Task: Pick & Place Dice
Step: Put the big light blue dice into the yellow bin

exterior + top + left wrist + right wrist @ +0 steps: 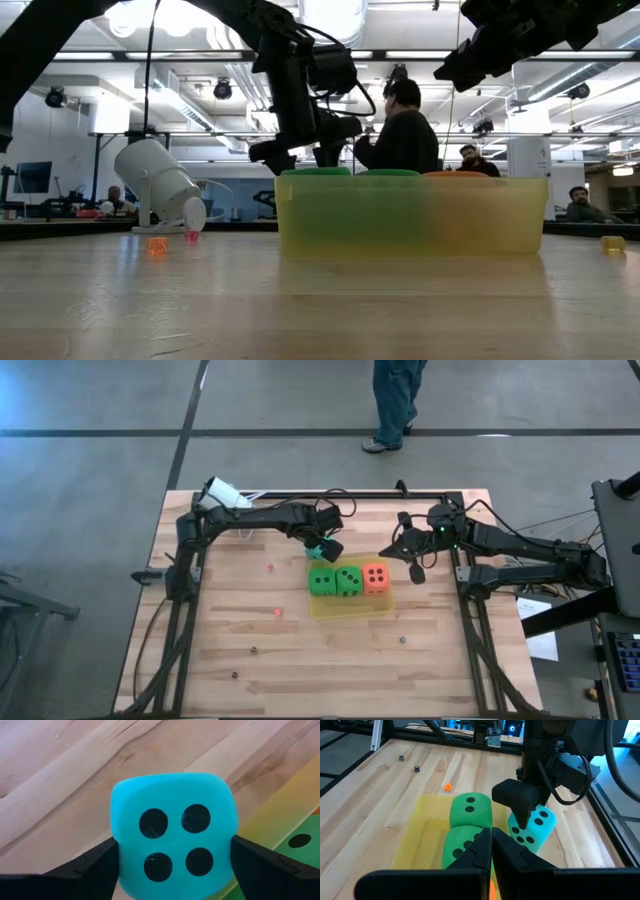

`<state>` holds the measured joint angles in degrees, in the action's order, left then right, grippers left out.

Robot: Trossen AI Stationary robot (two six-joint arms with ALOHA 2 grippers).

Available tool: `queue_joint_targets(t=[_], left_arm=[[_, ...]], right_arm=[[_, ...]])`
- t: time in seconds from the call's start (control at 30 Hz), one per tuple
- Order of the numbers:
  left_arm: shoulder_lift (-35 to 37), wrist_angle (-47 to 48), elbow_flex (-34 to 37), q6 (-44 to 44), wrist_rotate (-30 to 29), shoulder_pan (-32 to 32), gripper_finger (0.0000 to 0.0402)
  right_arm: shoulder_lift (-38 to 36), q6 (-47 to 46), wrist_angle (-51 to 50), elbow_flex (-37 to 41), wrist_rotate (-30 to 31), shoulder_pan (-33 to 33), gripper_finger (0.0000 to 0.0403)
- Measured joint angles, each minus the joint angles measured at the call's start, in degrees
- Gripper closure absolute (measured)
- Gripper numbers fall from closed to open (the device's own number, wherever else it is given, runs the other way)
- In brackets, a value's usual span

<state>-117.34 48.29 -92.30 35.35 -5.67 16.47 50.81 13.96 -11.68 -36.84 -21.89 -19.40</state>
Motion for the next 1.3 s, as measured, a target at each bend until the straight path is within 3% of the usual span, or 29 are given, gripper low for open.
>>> queue_joint_targets(t=[0.4,0.77,1.07,1.3], left_arm=[[3.3,4.1,0.1,-0.8,-3.8,0.0,0.0074],[12.3,9.1,0.1,-3.0,-6.7,-0.9,0.0074],[19.9,12.8,0.0,-4.8,-8.3,-5.9,0.0071],[21.7,12.8,0.0,-9.7,-7.9,-12.7,0.0065]], right_arm=[[0.0,0.0,0.0,0.0,0.0,0.0,0.0394],[0.0,0.0,0.0,0.0,0.0,0.0,0.0394],[0.0,0.0,0.0,0.0,0.0,0.0,0.0394],[0.0,0.0,0.0,0.0,0.0,0.0,0.0394]])
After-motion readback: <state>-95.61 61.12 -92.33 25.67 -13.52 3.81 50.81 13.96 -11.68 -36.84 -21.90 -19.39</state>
